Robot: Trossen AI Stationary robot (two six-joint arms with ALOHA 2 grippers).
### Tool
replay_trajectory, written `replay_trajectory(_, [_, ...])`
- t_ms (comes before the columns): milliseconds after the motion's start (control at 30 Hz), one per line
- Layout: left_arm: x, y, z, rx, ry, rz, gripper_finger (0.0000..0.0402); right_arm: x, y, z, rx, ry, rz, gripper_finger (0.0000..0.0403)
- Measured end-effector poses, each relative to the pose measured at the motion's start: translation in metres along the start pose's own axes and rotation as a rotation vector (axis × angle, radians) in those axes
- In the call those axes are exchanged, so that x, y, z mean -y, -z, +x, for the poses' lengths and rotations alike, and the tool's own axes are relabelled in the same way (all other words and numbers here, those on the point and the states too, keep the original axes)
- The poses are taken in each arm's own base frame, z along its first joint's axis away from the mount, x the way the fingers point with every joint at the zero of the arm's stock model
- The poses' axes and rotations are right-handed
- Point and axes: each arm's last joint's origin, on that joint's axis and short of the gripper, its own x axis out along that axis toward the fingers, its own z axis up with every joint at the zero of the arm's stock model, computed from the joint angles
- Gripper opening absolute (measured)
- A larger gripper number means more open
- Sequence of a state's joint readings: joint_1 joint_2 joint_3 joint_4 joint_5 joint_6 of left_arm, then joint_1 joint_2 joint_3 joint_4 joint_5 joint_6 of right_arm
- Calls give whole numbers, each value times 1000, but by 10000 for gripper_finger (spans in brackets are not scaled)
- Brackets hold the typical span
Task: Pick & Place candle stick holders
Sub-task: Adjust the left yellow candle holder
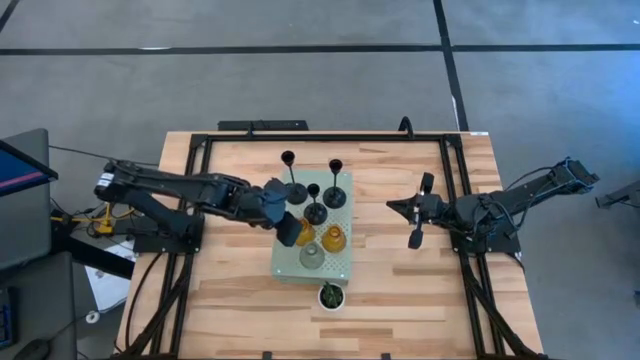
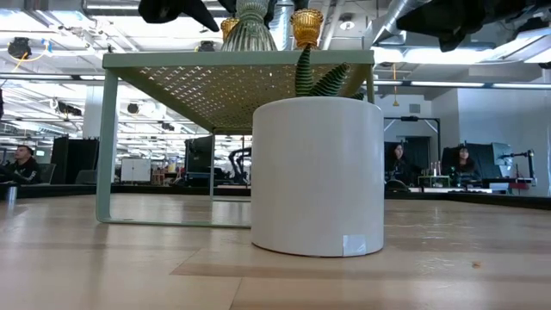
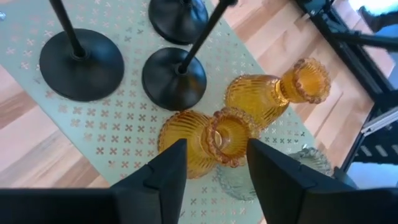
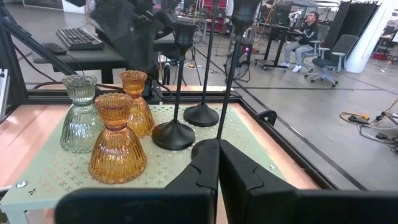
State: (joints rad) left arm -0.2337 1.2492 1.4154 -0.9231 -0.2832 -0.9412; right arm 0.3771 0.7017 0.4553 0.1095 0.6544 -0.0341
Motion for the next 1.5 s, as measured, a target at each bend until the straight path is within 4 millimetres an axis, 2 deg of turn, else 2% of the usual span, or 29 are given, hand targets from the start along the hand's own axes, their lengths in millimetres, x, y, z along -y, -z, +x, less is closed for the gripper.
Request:
replay_trajectory(400, [7, 5, 26, -38, -52, 39, 163, 0, 0, 0, -4, 0, -5, 0])
replay_trajectory(967, [7, 5, 23, -46, -36, 35, 100, 0, 0, 0, -4, 0, -4, 0])
replay_trajectory(1500, [5, 9, 22, -97, -44, 20, 95, 0, 2, 0, -15, 0, -11, 0])
